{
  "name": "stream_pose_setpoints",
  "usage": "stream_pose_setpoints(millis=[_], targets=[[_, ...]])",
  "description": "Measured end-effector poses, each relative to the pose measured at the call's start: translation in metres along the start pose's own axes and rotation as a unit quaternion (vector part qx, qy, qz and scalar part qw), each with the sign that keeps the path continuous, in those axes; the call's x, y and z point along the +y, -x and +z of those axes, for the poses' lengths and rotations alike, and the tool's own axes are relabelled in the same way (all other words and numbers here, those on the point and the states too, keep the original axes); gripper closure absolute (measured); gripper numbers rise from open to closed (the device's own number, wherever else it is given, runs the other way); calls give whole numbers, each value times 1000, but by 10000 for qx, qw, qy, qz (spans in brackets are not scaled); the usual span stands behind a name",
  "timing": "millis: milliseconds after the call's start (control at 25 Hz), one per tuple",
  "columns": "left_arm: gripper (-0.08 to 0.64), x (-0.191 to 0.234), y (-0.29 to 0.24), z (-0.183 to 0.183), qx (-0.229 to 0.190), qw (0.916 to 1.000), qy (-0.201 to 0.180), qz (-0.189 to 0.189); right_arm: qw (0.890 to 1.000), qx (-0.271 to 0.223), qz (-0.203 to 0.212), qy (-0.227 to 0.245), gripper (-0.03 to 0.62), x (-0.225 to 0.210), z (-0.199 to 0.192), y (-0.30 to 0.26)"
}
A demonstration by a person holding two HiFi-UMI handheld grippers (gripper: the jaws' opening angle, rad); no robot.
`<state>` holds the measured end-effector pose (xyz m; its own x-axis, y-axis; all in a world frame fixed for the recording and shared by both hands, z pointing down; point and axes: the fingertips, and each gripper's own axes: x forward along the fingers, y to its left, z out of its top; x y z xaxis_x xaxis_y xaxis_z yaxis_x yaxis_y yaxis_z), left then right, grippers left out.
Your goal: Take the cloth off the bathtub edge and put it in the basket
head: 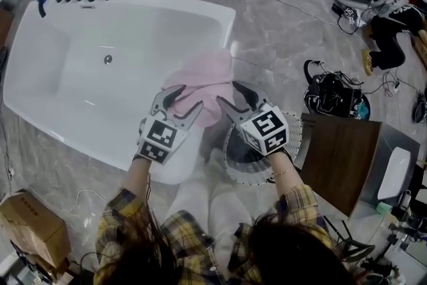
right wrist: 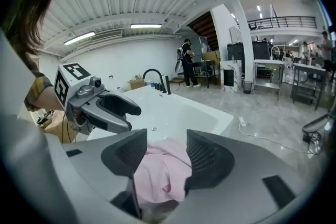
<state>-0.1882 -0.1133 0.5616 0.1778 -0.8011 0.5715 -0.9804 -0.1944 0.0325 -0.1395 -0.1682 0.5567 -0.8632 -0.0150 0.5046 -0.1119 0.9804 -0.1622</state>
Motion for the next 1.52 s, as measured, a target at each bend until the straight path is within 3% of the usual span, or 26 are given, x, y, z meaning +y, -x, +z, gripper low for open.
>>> stream_pose_setpoints(millis=[400, 800, 1120, 1320, 1520], targets=[[250, 15, -54, -72, 932, 9940, -91, -573, 9983, 496, 303, 1, 271, -27, -47, -53], [145, 30, -92, -113, 1500, 9854, -351, -725, 9883, 1361, 684, 123, 202, -39, -107, -81], [114, 25, -116, -137, 1924, 9728, -609, -1141, 9797, 1778, 828, 406, 196, -48, -127, -99], [104, 26, -123, -143, 2039, 9651, -401, -1593, 9757, 1879, 1103, 248, 185, -49, -132, -109], [106, 19, -126, -140, 2244, 9500, -367, -2139, 9676, 2084, 1403, 249, 184, -45, -133, -114]])
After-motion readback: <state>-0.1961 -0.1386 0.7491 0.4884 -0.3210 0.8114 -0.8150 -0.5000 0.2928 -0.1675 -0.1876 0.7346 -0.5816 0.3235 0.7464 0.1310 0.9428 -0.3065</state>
